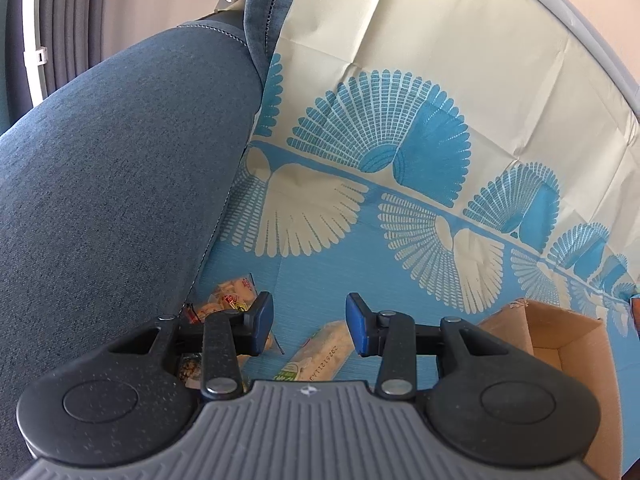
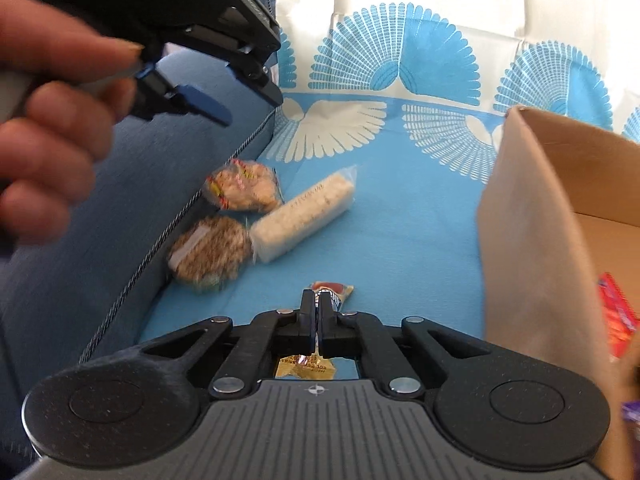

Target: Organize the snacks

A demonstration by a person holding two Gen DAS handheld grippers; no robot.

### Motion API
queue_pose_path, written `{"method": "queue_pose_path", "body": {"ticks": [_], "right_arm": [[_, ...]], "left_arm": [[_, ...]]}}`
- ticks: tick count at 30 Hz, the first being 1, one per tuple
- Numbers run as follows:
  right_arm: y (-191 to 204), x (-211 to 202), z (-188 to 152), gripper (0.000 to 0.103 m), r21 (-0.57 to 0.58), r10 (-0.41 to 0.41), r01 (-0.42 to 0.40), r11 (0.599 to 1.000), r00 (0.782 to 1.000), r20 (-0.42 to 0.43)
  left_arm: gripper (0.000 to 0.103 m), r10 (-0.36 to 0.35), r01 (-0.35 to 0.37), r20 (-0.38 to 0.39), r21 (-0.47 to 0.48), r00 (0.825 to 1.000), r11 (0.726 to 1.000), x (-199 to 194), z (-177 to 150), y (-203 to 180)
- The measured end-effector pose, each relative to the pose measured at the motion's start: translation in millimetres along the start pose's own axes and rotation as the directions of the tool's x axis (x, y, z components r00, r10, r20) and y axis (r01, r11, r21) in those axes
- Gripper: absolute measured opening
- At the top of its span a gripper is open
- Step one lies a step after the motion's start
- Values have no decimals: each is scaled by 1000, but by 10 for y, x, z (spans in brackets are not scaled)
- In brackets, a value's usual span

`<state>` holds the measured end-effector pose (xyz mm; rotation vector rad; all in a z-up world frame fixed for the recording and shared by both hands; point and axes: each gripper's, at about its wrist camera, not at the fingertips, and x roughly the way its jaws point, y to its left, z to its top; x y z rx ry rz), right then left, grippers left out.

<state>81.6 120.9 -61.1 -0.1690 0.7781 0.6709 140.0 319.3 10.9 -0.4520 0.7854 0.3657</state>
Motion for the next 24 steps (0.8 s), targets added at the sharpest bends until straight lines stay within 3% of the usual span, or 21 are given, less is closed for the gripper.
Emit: {"method": "queue_pose_path", "body": {"ticks": [6,7,8,10,15,21,24], "right_arm": [[-5,-134,-174,4,-21,-63,61,998,994,-86],[1,-95,-198,10,-33,-65,62,998,991,-118],[5,-58,-220,26,-43,-60,54,998,988,-141],[-7,-19,-232,47,-31,-72,69,997,988,-133],[-27,88,-204,49,-26,-68,65,998,988,-136],[-138,276,-263,48,40,-75,87,995,969,-234],[-148,289,-280,41,43,-82,94,995,969,-234]], "left_arm": [[47,-9,9,-24,8,1000,1000,14,-3,-3],[47,-10,11,-30,8,1000,1000,25,-5,-10],[48,-14,14,-36,9,999,1000,39,-10,-14],[51,-22,23,-49,13,999,1000,67,-20,-37],[61,-29,36,-106,69,994,997,199,-111,-152],[64,26,-3,-159,146,987,989,400,-248,-291],[64,47,-14,-182,184,982,983,496,-316,-348]]}}
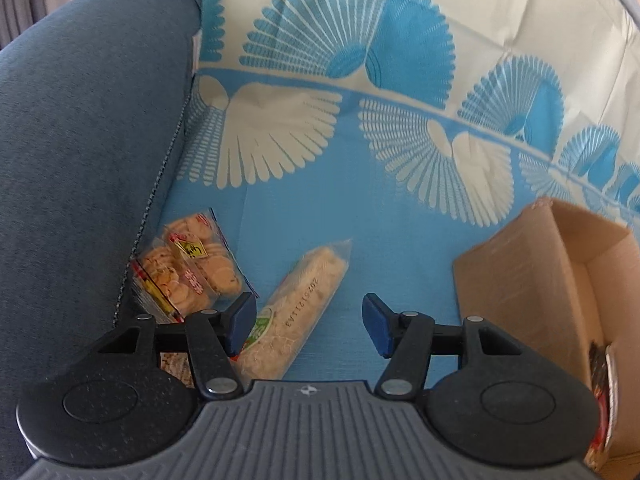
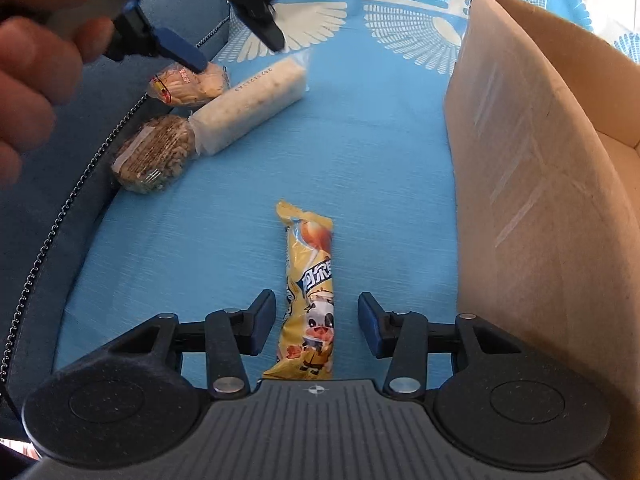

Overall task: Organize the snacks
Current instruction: 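Grasp the white rice-cracker stick with the left tool while right tool lifts gold bar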

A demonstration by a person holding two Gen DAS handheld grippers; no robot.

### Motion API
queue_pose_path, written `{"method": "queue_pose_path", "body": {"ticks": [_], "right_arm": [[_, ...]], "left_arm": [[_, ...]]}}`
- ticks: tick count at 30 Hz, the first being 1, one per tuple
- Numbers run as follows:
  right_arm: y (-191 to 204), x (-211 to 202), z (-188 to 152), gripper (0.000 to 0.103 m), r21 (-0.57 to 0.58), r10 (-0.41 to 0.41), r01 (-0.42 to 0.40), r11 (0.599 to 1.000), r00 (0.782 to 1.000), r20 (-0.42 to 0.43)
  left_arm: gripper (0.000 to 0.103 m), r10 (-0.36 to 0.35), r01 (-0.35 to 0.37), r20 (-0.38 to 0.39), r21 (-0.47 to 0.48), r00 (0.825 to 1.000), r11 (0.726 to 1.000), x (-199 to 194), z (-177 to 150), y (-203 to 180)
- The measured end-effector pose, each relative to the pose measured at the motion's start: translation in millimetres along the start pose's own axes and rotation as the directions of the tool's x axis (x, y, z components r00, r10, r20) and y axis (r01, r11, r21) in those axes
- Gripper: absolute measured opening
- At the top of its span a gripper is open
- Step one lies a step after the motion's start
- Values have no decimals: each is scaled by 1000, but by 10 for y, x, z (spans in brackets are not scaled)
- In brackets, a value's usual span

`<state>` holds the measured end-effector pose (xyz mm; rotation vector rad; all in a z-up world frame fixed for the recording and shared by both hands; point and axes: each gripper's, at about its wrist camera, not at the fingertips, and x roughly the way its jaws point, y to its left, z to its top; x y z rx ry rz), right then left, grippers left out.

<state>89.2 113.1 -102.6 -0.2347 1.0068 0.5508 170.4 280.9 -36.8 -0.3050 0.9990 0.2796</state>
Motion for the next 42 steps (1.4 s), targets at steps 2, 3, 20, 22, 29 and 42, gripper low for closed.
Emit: {"method": "queue_pose_path", "body": {"ticks": [2,3,20,22,29,42], "right_arm": [[-6,0,-4,26,-2,0,0,1000,1000,5],[-11,0,-4,23,1,2,-2,1000,1000,5],[-60,-15,25,13,27,19,-20,999,1000,16],[-58,-12,15,13,25,20,-20,999,1000,17],[-62,0,6,13,16,18,-19,1000,1000,19],[-66,4,-4,13,13,18,-19,1000,1000,21]], "left_arm": [[65,13,-13,-13,19,1000,1000,59,-25,-35],[66,20,-20,-19,26,1000,999,84,-37,-48],[39,68,-64,-29,131,997,989,216,-112,-177],[19,59,-53,-45,121,997,991,230,-109,-158],[2,24,-20,-42,106,999,994,161,-98,-162],[64,94,-81,-77,158,993,984,367,-179,-209]]}}
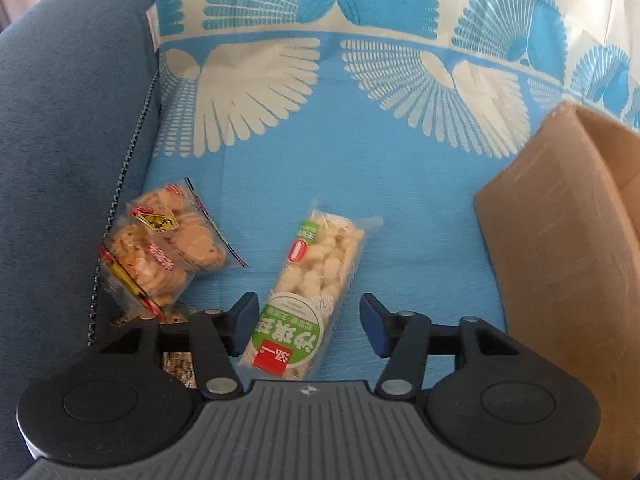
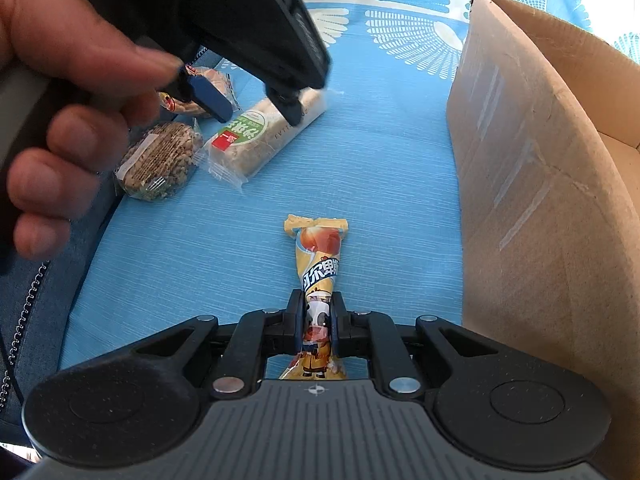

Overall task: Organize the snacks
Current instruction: 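Grasp the white rice-cracker stick with the left tool while right tool lifts gold bar, then carry the cracker stick in the left tool while right tool carries gold bar over box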

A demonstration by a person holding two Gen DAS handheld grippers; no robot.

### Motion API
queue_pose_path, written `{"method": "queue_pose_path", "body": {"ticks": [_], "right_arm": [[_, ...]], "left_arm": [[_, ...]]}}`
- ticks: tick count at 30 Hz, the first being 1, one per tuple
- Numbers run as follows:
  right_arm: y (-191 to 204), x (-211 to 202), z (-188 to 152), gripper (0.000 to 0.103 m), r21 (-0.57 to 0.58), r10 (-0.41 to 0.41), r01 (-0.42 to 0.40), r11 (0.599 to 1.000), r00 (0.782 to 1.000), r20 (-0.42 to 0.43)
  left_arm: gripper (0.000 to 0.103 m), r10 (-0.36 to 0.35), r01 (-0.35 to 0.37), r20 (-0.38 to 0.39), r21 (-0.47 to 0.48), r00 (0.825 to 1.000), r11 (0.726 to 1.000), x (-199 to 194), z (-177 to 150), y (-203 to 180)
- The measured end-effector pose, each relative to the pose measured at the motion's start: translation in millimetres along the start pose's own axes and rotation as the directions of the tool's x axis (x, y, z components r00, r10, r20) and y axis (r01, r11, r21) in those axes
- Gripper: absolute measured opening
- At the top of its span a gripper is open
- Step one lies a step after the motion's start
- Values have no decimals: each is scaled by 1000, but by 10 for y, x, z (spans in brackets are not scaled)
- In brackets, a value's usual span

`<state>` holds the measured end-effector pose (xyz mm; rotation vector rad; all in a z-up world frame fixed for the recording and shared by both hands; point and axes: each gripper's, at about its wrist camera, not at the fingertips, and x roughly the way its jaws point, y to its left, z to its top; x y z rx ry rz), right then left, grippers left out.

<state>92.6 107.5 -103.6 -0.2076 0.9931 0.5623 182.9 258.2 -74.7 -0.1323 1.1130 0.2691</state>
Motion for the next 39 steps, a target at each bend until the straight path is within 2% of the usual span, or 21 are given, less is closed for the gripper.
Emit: {"method": "queue_pose_path", "body": {"ticks": [9,13,16,20,28,33,39], "right_arm": [[0,2,1,13,0,1,-1,1000,1000,0],[4,1,-6,13,-4,0,0,1000,1000,2],[17,-2,-7,13,-8,-1,1,1000,1000,6],[0,-32,-18,12,4,7,-7,1000,1000,26],[-8,-287,-21,11,-8,8,-7,1000,988,153],[-5,-572,-26,11,-25,19,-13,1000,963,268],[-24,-1149,10,11,-30,35,-24,999,899,436]], "left_arm": [[62,26,-26,-26,3,999,1000,187,-11,-39],[40,27,-27,-18,-9,999,1000,199,8,-31],[40,-6,5,-19,-34,1000,999,181,21,-14],[40,-16,16,7,-46,1000,999,94,40,-16],[40,-27,38,94,-115,995,993,-263,-11,89],[40,-12,43,194,-159,981,986,-642,-160,163],[40,-6,77,346,-190,938,979,-1191,-486,139]]}}
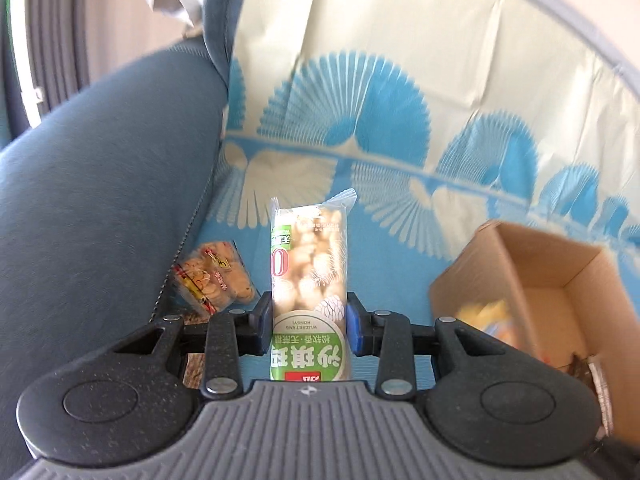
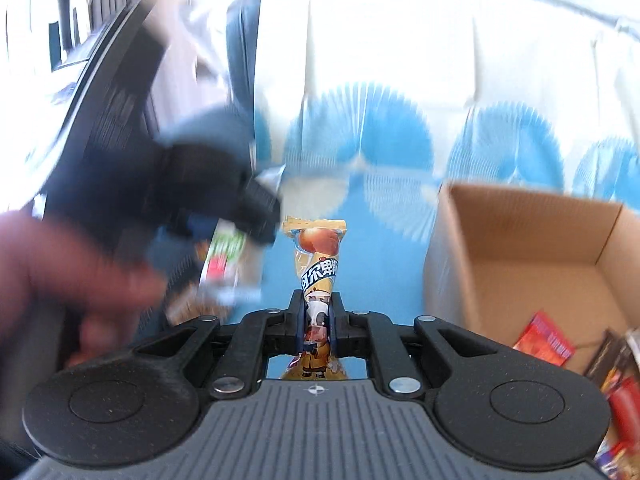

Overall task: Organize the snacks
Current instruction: 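Carry the cracker stick in the left tool while right tool carries gold bar over box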

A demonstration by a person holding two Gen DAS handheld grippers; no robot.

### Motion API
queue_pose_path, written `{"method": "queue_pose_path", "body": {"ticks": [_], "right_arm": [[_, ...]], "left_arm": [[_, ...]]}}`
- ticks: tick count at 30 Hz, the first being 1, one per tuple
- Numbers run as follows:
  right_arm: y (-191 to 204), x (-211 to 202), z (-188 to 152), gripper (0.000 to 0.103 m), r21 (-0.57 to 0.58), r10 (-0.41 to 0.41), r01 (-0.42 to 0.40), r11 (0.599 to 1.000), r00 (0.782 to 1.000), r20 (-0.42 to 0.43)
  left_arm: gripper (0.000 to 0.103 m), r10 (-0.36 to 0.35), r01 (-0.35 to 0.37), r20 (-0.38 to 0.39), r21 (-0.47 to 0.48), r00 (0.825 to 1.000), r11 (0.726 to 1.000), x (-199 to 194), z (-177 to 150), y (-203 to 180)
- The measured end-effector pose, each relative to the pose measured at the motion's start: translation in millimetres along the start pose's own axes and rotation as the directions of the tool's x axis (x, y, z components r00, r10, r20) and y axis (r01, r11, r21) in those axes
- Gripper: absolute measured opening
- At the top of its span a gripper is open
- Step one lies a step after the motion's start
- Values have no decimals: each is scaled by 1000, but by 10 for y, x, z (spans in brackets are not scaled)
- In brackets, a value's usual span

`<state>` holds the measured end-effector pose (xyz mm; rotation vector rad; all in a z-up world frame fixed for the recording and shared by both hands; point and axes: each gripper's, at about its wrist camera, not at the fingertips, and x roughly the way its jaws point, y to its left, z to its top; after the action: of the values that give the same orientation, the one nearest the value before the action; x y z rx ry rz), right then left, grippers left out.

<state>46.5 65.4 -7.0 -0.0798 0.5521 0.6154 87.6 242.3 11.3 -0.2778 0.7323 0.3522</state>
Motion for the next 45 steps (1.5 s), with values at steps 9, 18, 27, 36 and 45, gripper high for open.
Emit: {"method": "queue_pose_path", "body": {"ticks": [9,18,27,36,45], "right_arm": [[-419,-908,189,11,16,-24,22,1000,987,162],[-1457,-1350,14,11,114,-164,142,983,962,217],[-1840,-1646,-167,11,145,-276,244,959,922,271],[-2140,-1774,-232,11,119,-361,341,933,891,277],[-2219,-1679,-240,11,131,-368,345,929,895,253]], "left_arm": [[40,-73,79,126,-45,989,996,-781,-370,-144],[40,-203,181,258,105,945,978,-1298,-662,-687],[40,-233,200,264,148,936,969,-1244,-768,-993],[40,-292,263,258,142,921,954,-1083,-748,-1202],[40,-375,325,306,202,875,924,-1060,-754,-1485]]}}
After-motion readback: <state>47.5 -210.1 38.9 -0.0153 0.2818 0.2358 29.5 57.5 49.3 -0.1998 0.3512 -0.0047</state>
